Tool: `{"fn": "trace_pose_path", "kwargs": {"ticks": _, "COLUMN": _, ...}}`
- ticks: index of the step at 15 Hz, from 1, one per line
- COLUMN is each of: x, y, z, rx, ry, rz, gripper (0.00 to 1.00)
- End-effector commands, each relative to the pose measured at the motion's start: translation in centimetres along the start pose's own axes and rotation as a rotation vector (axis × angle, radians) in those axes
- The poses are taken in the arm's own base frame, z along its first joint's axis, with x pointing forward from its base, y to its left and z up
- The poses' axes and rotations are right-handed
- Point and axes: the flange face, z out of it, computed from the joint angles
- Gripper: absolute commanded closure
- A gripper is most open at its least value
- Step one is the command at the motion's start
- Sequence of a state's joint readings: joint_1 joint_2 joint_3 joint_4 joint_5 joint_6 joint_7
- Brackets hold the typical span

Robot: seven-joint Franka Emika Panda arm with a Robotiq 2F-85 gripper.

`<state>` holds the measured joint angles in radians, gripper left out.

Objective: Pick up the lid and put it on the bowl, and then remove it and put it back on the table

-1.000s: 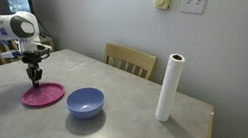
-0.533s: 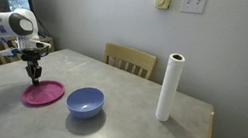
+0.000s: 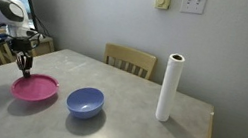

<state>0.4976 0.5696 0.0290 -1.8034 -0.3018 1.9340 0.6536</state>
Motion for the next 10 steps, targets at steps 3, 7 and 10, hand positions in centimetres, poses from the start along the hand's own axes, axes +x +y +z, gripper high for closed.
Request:
{"fn": "trace_pose_path", "kwargs": {"ticks": 3, "x": -1.1, "y": 0.8, "z": -3.7, "rx": -0.2, "ry": -0.005, "rz": -0.05, "gripper": 0.97}}
{"fn": "trace_pose_path", "kwargs": {"ticks": 7, "x": -1.9, "y": 1.5, "z": -5.9, "rx": -0.355, "ry": 0.039, "rz": -0.087, "gripper": 0.97}}
{"fn": "trace_pose_path", "kwargs": {"ticks": 10, "x": -1.2, "y": 4.6, "z": -7.1, "rx": -0.35, "ry": 0.11, "rz": -0.126, "gripper": 0.97}}
